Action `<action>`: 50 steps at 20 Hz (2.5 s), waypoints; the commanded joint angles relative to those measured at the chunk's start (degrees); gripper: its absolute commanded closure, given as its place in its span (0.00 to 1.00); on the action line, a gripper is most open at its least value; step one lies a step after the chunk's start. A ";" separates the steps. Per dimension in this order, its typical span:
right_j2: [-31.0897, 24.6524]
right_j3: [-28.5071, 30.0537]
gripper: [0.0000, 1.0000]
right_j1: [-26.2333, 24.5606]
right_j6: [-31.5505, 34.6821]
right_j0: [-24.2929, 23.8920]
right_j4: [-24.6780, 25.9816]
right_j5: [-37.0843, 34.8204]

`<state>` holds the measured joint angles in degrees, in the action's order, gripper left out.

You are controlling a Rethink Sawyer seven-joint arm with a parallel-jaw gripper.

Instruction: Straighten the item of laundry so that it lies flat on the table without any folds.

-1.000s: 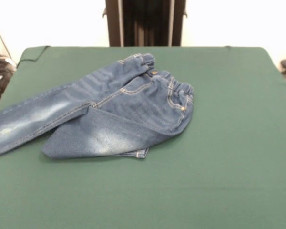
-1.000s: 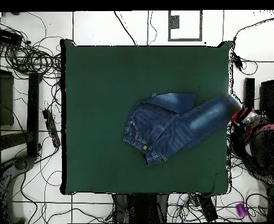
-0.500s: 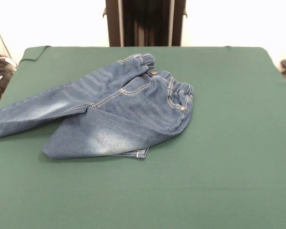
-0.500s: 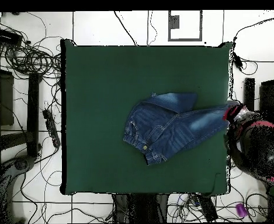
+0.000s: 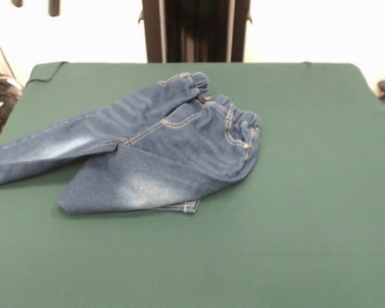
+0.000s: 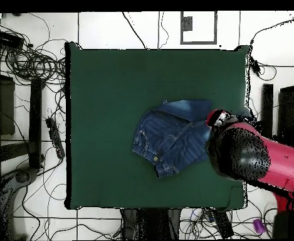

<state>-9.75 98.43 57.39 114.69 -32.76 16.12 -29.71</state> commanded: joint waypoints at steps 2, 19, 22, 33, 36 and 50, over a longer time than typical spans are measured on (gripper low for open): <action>8.87 5.73 0.00 -5.40 18.79 9.11 -2.73 -2.32; 18.62 0.88 0.00 -15.43 24.76 19.95 -10.61 5.70; 18.93 0.16 0.00 -16.57 24.78 20.59 -11.59 6.13; 23.03 -6.21 0.00 -21.07 27.82 26.42 -17.31 5.80; 24.19 -7.93 0.00 -22.84 28.20 27.51 -19.11 7.14; 16.59 -9.48 0.00 -22.54 16.56 21.57 -22.62 11.24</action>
<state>15.63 88.75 35.61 125.24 -7.54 -3.50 -22.80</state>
